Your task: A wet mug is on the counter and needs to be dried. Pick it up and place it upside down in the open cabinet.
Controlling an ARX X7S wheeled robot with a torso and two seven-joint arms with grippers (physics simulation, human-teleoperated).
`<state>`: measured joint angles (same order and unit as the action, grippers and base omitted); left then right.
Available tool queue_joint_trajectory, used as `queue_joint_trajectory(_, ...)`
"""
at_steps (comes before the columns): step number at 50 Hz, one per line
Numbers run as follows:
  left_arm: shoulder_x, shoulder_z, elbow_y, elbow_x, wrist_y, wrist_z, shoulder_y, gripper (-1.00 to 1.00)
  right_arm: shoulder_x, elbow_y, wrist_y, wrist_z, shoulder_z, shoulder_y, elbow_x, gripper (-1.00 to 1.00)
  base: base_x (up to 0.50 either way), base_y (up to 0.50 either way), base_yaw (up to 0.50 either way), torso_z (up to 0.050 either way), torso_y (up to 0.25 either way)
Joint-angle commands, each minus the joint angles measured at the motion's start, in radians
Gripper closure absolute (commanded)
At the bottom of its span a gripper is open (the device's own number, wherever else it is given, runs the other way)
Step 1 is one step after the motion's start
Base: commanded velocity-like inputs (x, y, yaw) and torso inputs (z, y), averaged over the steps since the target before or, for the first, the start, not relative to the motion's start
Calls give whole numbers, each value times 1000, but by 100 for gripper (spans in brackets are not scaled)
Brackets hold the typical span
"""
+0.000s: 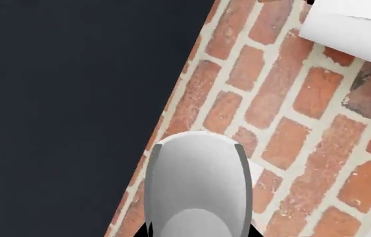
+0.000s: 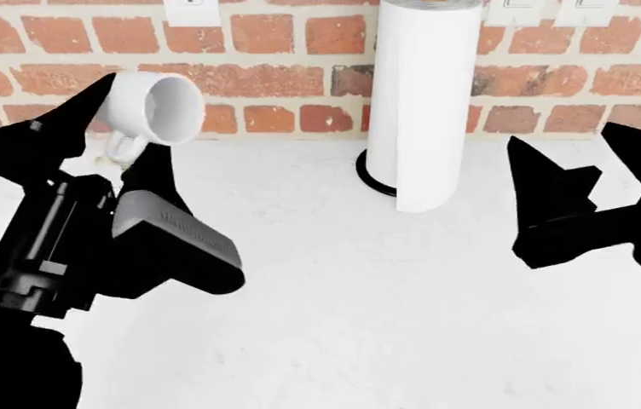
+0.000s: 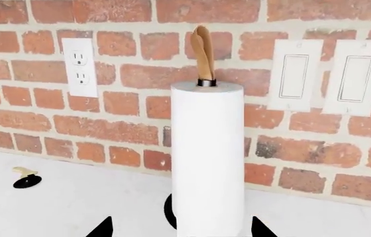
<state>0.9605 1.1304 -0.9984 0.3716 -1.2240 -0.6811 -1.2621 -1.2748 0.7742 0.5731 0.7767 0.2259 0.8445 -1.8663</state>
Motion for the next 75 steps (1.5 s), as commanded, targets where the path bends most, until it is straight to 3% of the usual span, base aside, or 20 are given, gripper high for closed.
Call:
queue_joint_trajectory(1,54,480,6,-346,18,78,-343,100,62,-159,239,-12,116,379,-262,-100,0,0,0,0,0)
queue_joint_trajectory(5,67,571,60,-420,78,114,-396,100,83,-210,265,-54,125,424,-322,-100,0,0,0,0,0)
queue_joint_trajectory(11,46,819,94,-651,79,186,-526,100,106,-275,358,-104,159,516,-406,-100,0,0,0,0,0)
queue_joint_trajectory(20,-4,1083,131,-969,70,205,-659,100,115,-348,448,-181,183,557,-439,-100,0,0,0,0,0)
queue_joint_trajectory(29,-20,1234,156,-1158,86,256,-736,100,135,-427,546,-238,213,630,-492,-100,0,0,0,0,0)
queue_joint_trajectory(57,-118,1425,202,-1582,12,361,-681,100,334,-619,841,-411,338,819,-494,-100,0,0,0,0,0)
queue_joint_trajectory(75,-129,1430,236,-1720,-11,371,-630,100,428,-650,902,-504,348,844,-462,-100,0,0,0,0,0)
